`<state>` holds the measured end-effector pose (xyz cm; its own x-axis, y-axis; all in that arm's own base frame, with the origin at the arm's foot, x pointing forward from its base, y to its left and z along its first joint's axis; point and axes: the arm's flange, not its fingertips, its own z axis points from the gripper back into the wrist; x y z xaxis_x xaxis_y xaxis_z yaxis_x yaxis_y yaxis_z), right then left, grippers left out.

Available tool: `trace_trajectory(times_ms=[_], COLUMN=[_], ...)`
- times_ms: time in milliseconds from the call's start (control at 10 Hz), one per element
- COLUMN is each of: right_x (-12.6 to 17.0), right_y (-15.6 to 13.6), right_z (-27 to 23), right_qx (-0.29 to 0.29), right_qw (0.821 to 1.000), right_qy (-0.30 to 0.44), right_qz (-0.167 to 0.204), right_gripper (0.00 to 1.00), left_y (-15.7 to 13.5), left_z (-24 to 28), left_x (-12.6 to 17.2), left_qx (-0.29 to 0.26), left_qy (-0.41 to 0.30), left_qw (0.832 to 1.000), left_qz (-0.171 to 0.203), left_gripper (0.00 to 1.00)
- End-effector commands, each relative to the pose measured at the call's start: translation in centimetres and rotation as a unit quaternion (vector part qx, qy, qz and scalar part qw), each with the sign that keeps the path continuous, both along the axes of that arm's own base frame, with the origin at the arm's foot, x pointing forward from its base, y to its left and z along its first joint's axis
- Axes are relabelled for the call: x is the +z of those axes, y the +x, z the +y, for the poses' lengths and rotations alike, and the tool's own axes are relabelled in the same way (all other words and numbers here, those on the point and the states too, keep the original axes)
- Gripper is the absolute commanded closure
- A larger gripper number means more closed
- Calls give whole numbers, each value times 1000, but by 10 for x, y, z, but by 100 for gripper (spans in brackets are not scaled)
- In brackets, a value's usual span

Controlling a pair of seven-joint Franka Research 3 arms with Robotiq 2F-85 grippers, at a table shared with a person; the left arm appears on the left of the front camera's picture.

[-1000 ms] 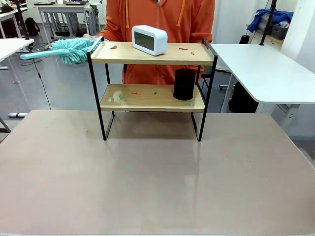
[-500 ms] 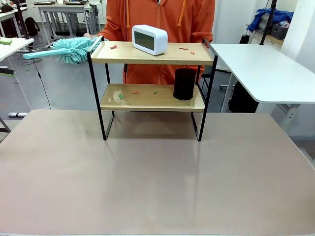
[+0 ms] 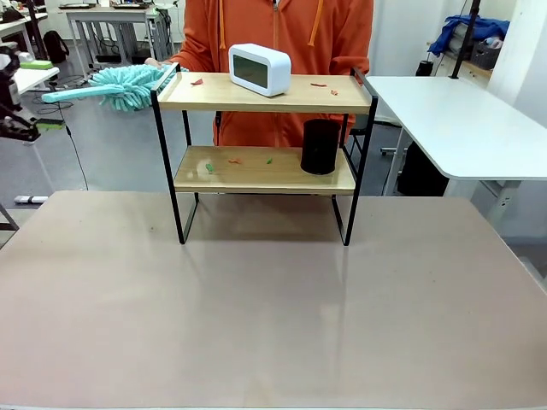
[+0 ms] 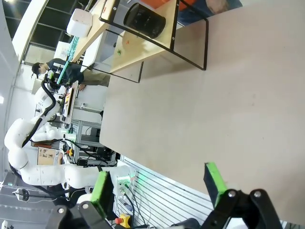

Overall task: Clean the shelf.
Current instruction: Pick up the Duster from the human.

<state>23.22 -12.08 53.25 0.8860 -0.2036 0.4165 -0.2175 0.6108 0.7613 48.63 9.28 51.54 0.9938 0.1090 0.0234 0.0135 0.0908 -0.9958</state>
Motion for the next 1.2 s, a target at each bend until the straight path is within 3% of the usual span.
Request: trace_trajectory(times_ms=[0,200,800,900,1000,1100], right_x=[3,3,3,3,3,3], right_y=[1,1,1,1,1,1], right_z=[-1,-1,-1,-1,-1,-1], right_qx=[8,8,8,8,8,8], right_qw=[1000,1000,1000,1000,1000,1000], right_qy=[8,8,8,8,8,8], right_qz=[-16,-16,-16,-16,-16,-16], right_gripper=[0,0,0,0,0,0], left_y=[24,38,41,41,40,39], left_z=[-7,-19,-23,-24,-25,-26], left_x=[14,6,-1,-4,-5,-5], left_qx=[7,18,46,49,44,44], left_qy=[-20,-26,-2,1,9,7], left_qw=[1000,999,999,999,999,999], left_qz=[5,10,17,20,21,21], left_gripper=[0,0,0,21,58,78])
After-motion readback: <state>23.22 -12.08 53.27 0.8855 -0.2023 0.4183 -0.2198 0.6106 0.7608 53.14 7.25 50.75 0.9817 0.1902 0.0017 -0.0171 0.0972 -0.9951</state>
